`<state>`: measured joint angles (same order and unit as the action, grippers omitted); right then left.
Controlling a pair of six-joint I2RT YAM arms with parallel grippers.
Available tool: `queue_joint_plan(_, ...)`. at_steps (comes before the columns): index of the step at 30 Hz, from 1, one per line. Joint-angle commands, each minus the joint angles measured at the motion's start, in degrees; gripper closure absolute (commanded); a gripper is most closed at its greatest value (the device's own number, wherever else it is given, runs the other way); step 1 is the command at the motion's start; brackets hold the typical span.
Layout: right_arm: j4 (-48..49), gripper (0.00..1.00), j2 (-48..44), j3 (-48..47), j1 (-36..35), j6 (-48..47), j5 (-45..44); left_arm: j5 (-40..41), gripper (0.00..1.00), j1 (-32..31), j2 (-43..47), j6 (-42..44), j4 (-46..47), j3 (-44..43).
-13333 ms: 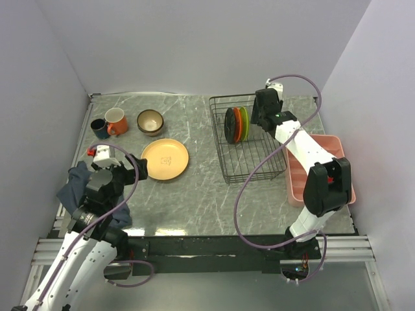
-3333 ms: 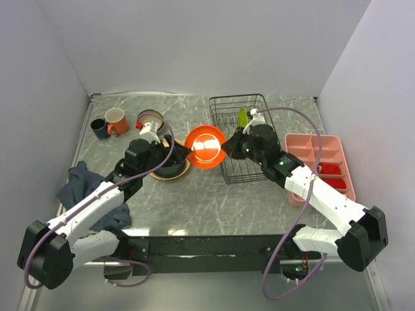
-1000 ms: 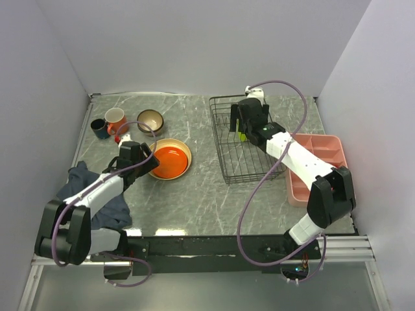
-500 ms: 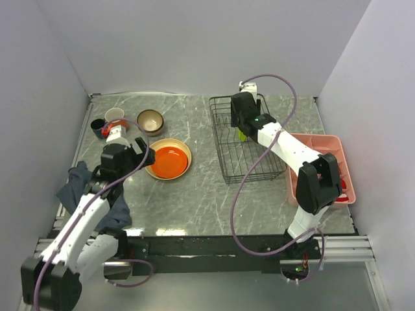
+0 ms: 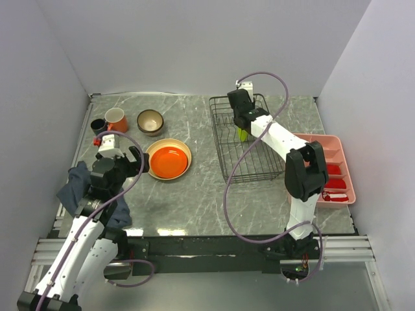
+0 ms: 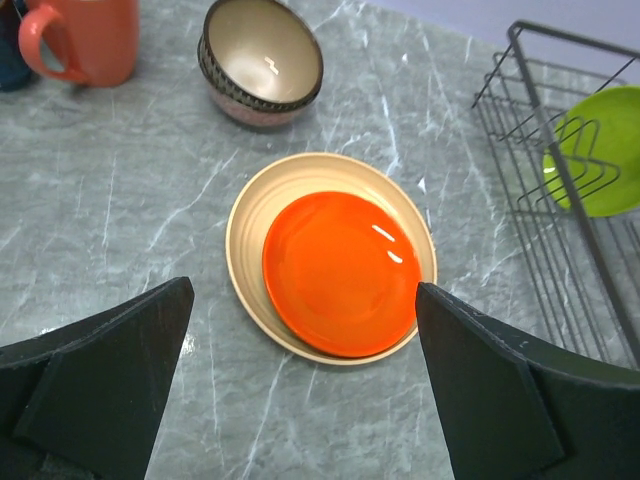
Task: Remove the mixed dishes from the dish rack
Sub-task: Pick up the plate from the dish rack.
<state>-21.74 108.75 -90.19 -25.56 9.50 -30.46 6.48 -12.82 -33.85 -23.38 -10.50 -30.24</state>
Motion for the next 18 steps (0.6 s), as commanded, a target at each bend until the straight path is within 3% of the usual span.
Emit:
queue_joint_plan(1,0.6,0.57,2.1,-3.4,0.6,-1.2,-2.7,0.2,0.01,0.1,-2.2,0.8,2.9,-0.3)
queue_joint_plan(8,1.5,0.64,5.1,-3.9,0.7,-2.8,-6.4,-0.2,0.0,0.1,-2.4,0.8,3.5,-0.3)
queue_joint_plan(18,5.2,0.91,2.3,-1.7,-0.6,-6.9,-13.3,-0.3,0.0,0.1,-2.5,0.8,3.7,-0.1)
